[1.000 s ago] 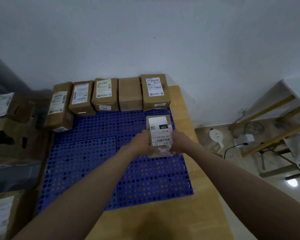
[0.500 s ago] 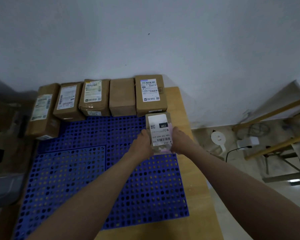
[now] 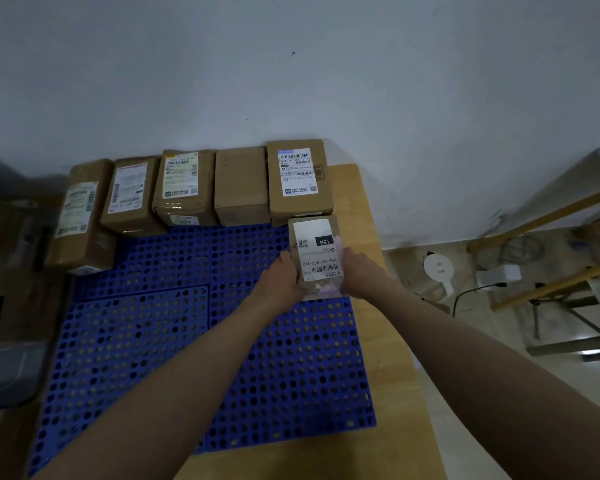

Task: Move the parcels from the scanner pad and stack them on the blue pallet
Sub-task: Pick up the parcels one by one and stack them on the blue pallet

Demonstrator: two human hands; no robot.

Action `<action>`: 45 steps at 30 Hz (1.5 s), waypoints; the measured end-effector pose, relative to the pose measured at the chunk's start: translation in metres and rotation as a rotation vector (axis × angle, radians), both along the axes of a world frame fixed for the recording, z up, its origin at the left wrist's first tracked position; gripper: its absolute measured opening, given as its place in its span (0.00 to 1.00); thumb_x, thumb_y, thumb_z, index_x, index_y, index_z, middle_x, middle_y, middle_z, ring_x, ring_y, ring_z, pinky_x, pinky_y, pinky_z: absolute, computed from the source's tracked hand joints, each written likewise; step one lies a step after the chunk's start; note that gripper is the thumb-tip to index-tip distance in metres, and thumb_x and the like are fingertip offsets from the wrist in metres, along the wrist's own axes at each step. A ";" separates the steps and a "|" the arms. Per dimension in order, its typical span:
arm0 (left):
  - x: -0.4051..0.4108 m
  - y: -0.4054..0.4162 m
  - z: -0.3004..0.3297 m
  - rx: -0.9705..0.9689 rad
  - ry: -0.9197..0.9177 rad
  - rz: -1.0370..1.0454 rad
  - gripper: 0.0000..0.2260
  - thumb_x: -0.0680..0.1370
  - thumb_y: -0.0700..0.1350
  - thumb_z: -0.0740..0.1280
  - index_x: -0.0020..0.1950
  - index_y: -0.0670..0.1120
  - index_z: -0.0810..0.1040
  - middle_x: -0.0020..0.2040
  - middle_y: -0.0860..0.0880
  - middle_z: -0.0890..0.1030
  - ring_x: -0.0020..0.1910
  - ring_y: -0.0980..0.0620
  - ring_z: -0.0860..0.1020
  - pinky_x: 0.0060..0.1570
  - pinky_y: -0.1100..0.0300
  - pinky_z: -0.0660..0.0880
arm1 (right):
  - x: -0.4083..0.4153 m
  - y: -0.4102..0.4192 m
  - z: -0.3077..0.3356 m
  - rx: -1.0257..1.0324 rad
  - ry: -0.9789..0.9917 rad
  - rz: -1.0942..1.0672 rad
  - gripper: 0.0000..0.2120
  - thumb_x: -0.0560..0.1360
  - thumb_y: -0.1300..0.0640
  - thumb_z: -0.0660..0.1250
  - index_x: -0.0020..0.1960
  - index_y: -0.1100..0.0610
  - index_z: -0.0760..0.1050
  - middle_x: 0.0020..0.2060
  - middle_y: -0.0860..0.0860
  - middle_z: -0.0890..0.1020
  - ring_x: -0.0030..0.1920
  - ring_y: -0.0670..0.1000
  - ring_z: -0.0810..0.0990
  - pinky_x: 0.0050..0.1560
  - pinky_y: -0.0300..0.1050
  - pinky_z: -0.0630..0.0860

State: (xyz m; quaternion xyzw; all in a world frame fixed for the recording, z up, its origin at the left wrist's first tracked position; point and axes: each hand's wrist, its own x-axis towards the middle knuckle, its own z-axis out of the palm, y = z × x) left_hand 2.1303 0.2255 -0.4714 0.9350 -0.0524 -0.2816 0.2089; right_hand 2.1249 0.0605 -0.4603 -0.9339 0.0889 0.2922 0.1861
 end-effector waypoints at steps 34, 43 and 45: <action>-0.230 0.341 0.164 0.400 0.117 0.038 0.08 0.79 0.47 0.68 0.52 0.47 0.71 0.50 0.47 0.75 0.45 0.48 0.74 0.54 0.51 0.76 | -0.177 0.331 0.176 -0.186 0.062 0.814 0.23 0.79 0.61 0.67 0.72 0.59 0.64 0.65 0.59 0.71 0.57 0.59 0.78 0.58 0.55 0.78; -0.322 0.438 0.168 0.422 0.077 0.225 0.23 0.77 0.50 0.70 0.68 0.45 0.70 0.65 0.46 0.74 0.60 0.45 0.75 0.55 0.54 0.75 | -0.245 0.428 0.181 -0.227 -0.017 0.924 0.21 0.79 0.58 0.66 0.70 0.58 0.66 0.63 0.57 0.73 0.55 0.57 0.78 0.57 0.54 0.79; -0.338 0.457 0.170 0.437 0.061 0.232 0.23 0.77 0.52 0.69 0.68 0.43 0.70 0.61 0.46 0.75 0.60 0.45 0.75 0.58 0.52 0.75 | -0.257 0.449 0.181 -0.241 -0.041 0.942 0.20 0.80 0.57 0.65 0.69 0.58 0.67 0.63 0.56 0.73 0.54 0.56 0.79 0.56 0.53 0.79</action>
